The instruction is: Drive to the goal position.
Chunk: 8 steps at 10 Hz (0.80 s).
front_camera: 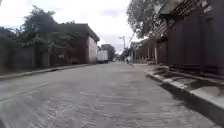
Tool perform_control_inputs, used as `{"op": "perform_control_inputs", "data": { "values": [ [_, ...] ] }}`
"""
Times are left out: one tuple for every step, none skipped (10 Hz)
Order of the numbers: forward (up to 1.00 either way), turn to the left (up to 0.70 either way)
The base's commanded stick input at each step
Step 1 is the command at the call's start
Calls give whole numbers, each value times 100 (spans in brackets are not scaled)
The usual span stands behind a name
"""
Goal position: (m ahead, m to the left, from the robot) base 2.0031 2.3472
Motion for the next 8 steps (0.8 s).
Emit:
{"op": "perform_control_inputs", "data": {
  "values": [
    [100,3],
    [100,6],
    [100,6],
    [100,6],
    [100,6],
    [100,6],
    [100,6],
    [100,6]
  ]
}}
